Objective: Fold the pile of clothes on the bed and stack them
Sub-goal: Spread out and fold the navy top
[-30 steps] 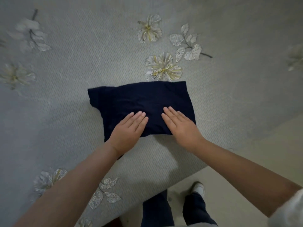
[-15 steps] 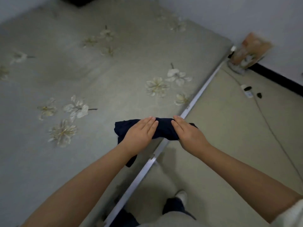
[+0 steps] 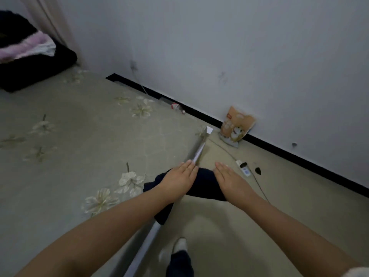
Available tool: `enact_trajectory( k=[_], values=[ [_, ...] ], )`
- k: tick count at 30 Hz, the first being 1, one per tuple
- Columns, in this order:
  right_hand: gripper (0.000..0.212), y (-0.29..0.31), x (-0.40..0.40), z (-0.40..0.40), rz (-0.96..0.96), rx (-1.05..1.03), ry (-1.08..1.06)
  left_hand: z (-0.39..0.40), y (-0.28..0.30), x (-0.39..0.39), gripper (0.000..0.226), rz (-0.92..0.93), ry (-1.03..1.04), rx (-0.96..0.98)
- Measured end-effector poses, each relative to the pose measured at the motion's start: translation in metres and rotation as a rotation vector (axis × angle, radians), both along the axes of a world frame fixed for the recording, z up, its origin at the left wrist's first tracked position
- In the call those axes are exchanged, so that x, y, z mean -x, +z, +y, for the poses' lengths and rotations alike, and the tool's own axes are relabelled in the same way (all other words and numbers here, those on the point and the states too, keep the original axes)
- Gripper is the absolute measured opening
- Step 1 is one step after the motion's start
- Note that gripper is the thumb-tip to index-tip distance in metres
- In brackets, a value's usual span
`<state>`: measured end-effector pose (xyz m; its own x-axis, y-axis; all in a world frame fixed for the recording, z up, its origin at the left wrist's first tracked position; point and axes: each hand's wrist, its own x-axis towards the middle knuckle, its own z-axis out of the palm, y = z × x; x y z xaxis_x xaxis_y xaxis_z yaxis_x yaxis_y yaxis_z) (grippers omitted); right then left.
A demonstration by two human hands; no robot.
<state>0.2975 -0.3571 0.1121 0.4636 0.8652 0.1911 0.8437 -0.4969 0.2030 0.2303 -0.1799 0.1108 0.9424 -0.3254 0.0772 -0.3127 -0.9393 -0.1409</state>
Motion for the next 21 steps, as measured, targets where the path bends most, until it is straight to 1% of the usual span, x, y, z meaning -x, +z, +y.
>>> enact_trajectory(
  k=[1,3,4,6,7,8,9,11,12,13,15,16,17,18,19,20,21],
  values=[
    [0.062,0.006,-0.029,-0.003,0.018,0.026,-0.039,-0.002,0.002,-0.036,0.051,0.041,0.001,-0.016],
    [0.06,0.016,-0.089,-0.008,-0.006,0.059,-0.106,-0.007,0.008,-0.107,0.047,-0.078,-0.015,0.003],
    [0.055,0.02,-0.12,-0.01,-0.015,0.065,-0.137,-0.009,0.008,-0.14,0.047,-0.128,-0.037,-0.035],
    [0.054,0.028,-0.18,-0.014,-0.039,0.076,-0.178,-0.009,0.008,-0.203,0.05,0.019,-0.12,-0.117],
    [0.056,0.03,-0.21,-0.015,-0.049,0.055,-0.189,-0.009,0.01,-0.234,0.051,0.101,-0.11,-0.118],
    [0.055,0.03,-0.24,-0.017,-0.051,0.046,-0.179,-0.01,0.008,-0.267,0.052,0.123,-0.1,-0.104],
    [0.05,0.03,-0.268,-0.017,-0.049,0.05,-0.167,-0.009,0.007,-0.299,0.053,0.11,-0.1,-0.096],
    [0.024,0.024,-0.332,-0.013,-0.136,0.021,-0.109,-0.003,0.003,-0.362,0.054,0.118,-0.096,-0.064],
    [0.018,0.022,-0.368,-0.008,-0.174,0.017,-0.078,0.002,0.0,-0.396,0.054,0.117,-0.088,-0.043],
    [0.022,0.019,-0.403,-0.002,-0.185,0.032,-0.06,0.006,-0.002,-0.43,0.054,0.121,-0.068,-0.047],
    [0.04,0.015,-0.471,0.017,-0.164,0.041,-0.04,0.019,-0.004,-0.487,0.056,0.129,0.034,-0.08],
    [0.045,0.013,-0.503,0.027,-0.163,0.033,-0.018,0.027,-0.004,-0.512,0.059,0.068,0.075,-0.049],
    [0.048,0.011,-0.537,0.039,-0.139,0.035,0.009,0.036,-0.005,-0.535,0.065,0.016,0.117,-0.029],
    [0.052,0.008,-0.568,0.053,-0.129,0.056,0.027,0.046,0.001,-0.558,0.067,0.015,0.164,-0.048],
    [0.053,0.008,-0.597,0.069,-0.125,0.077,0.047,0.058,0.007,-0.579,0.065,0.022,0.167,-0.069],
    [0.053,0.009,-0.622,0.087,-0.109,0.054,0.078,0.073,0.007,-0.597,0.064,0.025,0.182,-0.07],
    [0.051,0.009,-0.647,0.107,-0.104,0.037,0.135,0.089,0.006,-0.614,0.064,0.015,0.223,-0.043]
  ],
)
